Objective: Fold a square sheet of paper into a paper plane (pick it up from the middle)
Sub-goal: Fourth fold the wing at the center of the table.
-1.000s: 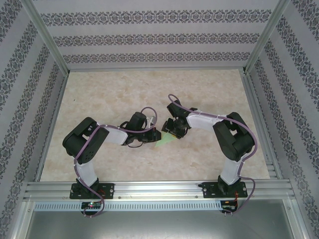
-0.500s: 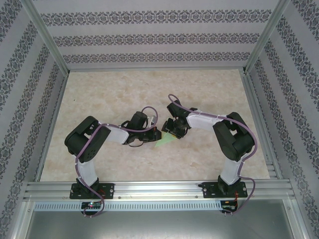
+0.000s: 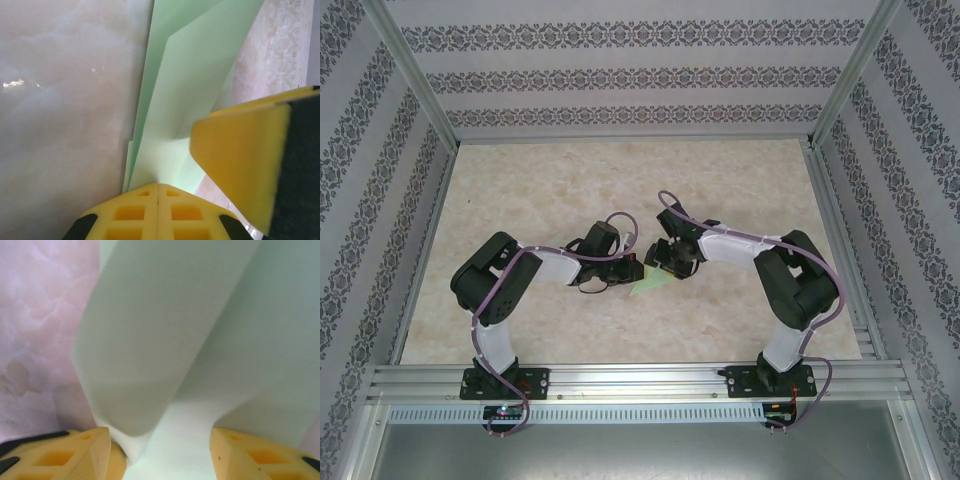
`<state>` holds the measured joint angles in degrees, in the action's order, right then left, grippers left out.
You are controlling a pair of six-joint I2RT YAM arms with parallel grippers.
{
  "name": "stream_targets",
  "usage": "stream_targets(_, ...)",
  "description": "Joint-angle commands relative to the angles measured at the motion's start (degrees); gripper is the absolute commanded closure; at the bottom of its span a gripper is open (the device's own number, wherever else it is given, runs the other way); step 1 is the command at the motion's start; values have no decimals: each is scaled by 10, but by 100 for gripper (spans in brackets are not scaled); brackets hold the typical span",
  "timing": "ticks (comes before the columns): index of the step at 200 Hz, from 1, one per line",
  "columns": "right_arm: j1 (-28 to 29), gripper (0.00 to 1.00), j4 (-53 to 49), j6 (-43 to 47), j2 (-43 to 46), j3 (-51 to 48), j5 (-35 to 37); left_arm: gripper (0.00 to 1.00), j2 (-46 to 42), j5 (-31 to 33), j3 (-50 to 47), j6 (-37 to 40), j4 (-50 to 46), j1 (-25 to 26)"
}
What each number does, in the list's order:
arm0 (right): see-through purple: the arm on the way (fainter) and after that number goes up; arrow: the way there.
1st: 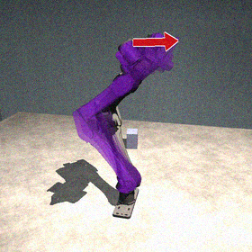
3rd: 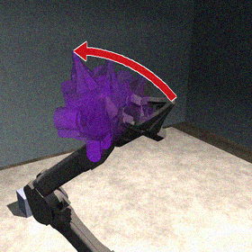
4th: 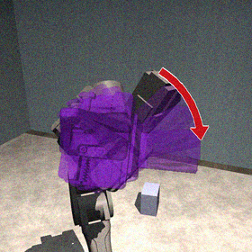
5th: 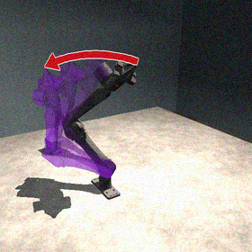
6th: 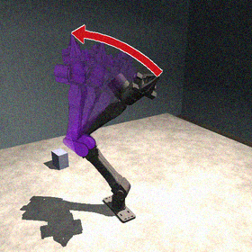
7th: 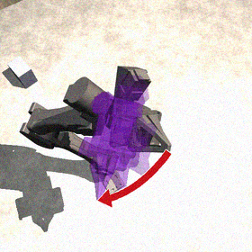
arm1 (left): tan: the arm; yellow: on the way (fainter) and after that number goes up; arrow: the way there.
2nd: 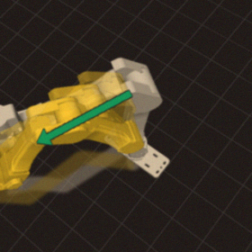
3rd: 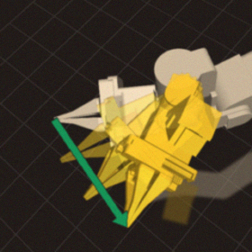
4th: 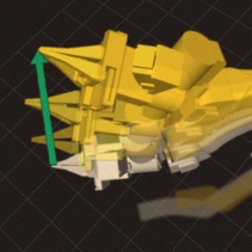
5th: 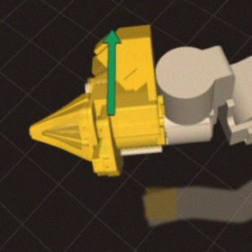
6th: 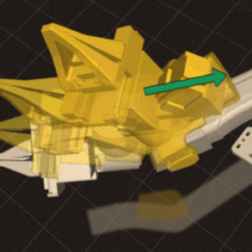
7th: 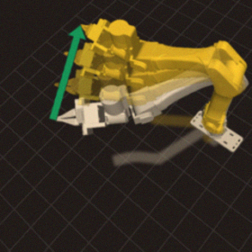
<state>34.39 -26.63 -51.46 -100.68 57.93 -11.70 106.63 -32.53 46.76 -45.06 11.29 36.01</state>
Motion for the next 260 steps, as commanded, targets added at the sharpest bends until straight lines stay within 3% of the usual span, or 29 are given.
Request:
stream_targets(1, -13, 42, -35, 38, 74, -4, 29, 98, 31, 22, 4, 17, -76, -7)
stream_targets(26, -30, 49, 2, 55, 121, -29, 16, 99, 34, 28, 3, 16, -83, -6)
stream_targets(68, -30, 80, 85, 95, 108, -56, -50, 100, 33, 33, 4, 14, -90, -7)
stream_targets(104, -10, 90, 122, 108, 61, -45, -71, 100, 32, 33, 4, 13, -89, -6)
stream_targets(163, -11, 92, 154, 105, -11, -40, -87, 100, 31, 36, 2, 15, -102, -7)
stream_targets(260, -60, 92, 123, 116, -4, -58, -35, 100, 32, 34, 1, 18, -109, -7)
